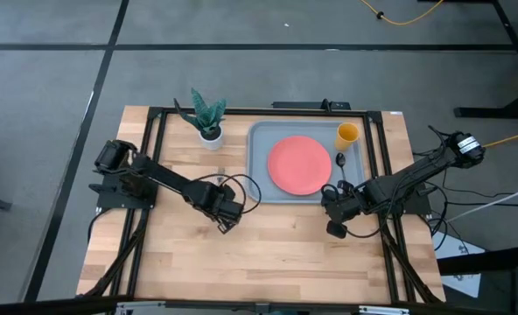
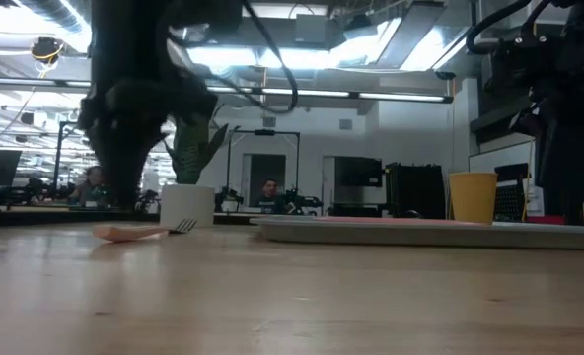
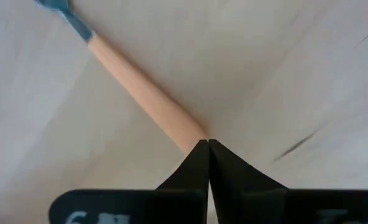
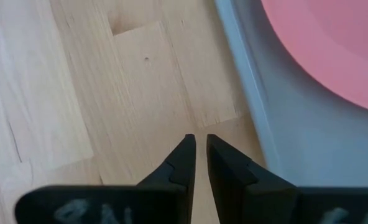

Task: Pick and place plate/cup/fork/spoon on tray
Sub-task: Put the orange fork to the left of the pink plate on the blue serving tray

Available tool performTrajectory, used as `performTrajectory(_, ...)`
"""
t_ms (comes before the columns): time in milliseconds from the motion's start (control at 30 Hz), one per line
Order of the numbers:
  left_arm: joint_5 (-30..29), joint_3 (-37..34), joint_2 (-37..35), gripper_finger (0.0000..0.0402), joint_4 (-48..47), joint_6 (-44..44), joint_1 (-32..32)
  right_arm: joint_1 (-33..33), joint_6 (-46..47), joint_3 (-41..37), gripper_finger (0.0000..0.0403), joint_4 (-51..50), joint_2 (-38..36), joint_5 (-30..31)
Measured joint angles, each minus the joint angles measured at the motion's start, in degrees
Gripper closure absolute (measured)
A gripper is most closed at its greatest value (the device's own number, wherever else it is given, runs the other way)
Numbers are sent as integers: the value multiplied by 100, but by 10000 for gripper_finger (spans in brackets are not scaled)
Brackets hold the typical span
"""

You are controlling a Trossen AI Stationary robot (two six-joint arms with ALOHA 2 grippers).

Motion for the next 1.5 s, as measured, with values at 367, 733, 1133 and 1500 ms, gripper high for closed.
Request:
performTrajectory(367, 242, 2, -1103, 402, 173, -173, -46, 2, 2, 0, 357, -9, 0, 0)
performTrajectory(733, -73, 2, -1169, 402, 439, -208, -26, 2, 1, 0, 357, -26, -2, 2)
performTrajectory(1133, -529, 2, -1167, 380, 709, 738, -191, 2, 32, 0, 357, -3, -2, 0)
performTrajectory(1500, -798, 2, -1166, 281, 264, 590, -131, 0, -6, 0, 357, 2, -2, 1)
